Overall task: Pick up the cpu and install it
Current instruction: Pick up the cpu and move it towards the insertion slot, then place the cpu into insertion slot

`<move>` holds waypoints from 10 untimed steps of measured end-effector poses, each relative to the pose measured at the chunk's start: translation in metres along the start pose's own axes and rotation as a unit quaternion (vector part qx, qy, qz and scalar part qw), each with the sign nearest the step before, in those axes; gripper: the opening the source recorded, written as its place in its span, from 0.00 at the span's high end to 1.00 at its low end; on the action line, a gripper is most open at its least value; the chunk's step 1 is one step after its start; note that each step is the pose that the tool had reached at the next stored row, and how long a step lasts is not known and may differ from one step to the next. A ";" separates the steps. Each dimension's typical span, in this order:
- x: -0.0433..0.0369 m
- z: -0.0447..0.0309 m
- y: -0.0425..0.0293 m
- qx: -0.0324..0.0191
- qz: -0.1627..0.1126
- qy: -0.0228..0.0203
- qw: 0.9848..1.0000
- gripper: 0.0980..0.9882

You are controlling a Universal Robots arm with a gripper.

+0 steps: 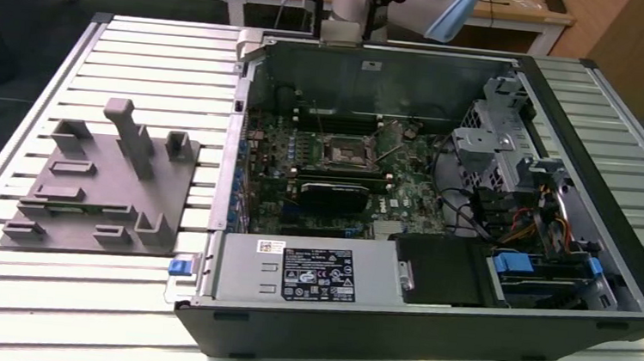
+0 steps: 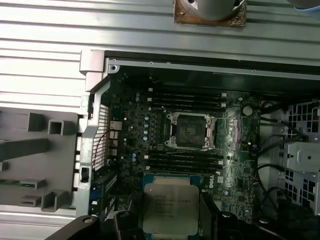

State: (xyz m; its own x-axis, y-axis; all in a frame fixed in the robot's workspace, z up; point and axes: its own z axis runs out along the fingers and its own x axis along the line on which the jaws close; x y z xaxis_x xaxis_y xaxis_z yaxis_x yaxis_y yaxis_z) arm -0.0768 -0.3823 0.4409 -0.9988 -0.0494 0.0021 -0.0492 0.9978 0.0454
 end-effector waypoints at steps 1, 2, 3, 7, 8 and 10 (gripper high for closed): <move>-0.0016 0.0001 0.0000 0.000 0.000 0.000 1.000 0.50; -0.0033 0.0002 0.0000 0.000 0.000 0.000 1.000 0.50; -0.0048 0.0002 0.0000 0.000 0.000 -0.001 1.000 0.50; -0.0097 0.0003 -0.0003 0.000 0.000 -0.001 1.000 0.50; -0.0103 0.0003 -0.0003 0.000 0.000 -0.001 1.000 0.50; -0.0117 0.0003 -0.0003 0.000 0.000 -0.001 1.000 0.50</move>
State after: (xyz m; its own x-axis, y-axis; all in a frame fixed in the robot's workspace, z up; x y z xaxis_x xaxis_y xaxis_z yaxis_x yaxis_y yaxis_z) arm -0.0651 -0.3820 0.4405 -0.9988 -0.0490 -0.0001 -0.0490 0.9978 0.0453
